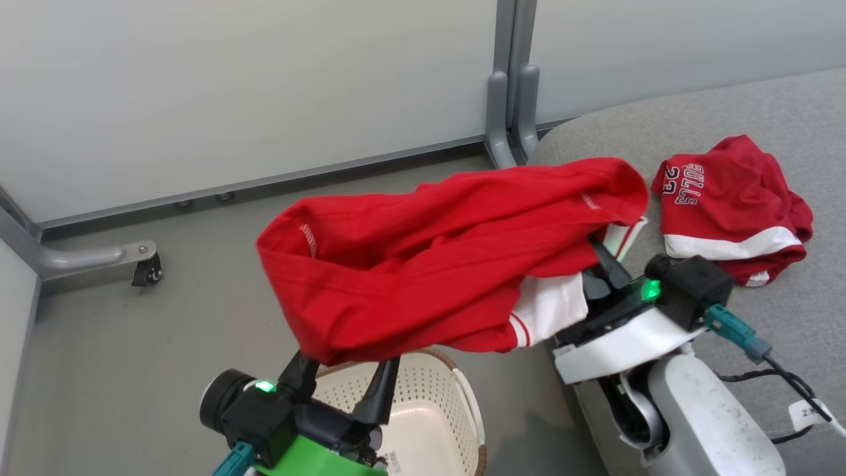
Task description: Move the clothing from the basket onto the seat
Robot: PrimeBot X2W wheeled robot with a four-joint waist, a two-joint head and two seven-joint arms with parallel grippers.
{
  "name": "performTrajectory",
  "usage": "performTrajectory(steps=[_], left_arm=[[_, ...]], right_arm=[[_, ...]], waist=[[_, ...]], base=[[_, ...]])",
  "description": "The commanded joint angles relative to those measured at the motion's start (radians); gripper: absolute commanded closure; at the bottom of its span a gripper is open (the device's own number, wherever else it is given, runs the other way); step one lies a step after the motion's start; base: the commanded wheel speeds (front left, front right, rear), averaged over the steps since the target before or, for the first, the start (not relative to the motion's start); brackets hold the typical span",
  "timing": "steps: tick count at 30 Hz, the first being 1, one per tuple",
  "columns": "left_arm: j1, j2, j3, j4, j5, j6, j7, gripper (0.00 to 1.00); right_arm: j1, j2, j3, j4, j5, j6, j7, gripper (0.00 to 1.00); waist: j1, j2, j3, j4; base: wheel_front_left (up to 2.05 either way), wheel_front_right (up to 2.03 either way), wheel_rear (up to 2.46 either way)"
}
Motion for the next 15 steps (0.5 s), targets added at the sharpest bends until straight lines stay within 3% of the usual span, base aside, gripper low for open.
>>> performTrajectory(steps=[1,15], left_arm=[[0.019,0.007,0.008,0.002,0.010,-0.004,0.000,0.00],[0.099,0.004,0.117,0.034,0.015,-0.004,0.000,0.00]], right_arm=[[0.019,0.001,-0.019,-0.008,0.008,0.000,-0.003,1.00],[0.101,-0.021,-0.224,-0.052,0.032,0.000,-0.003,1.00]], waist=[[0.0000,0.0000,0.000,0.001],[0.0000,0.0000,-0.008,0.001]], base=[[0.00,0.00,0.00],[0.00,0.00,0.00]])
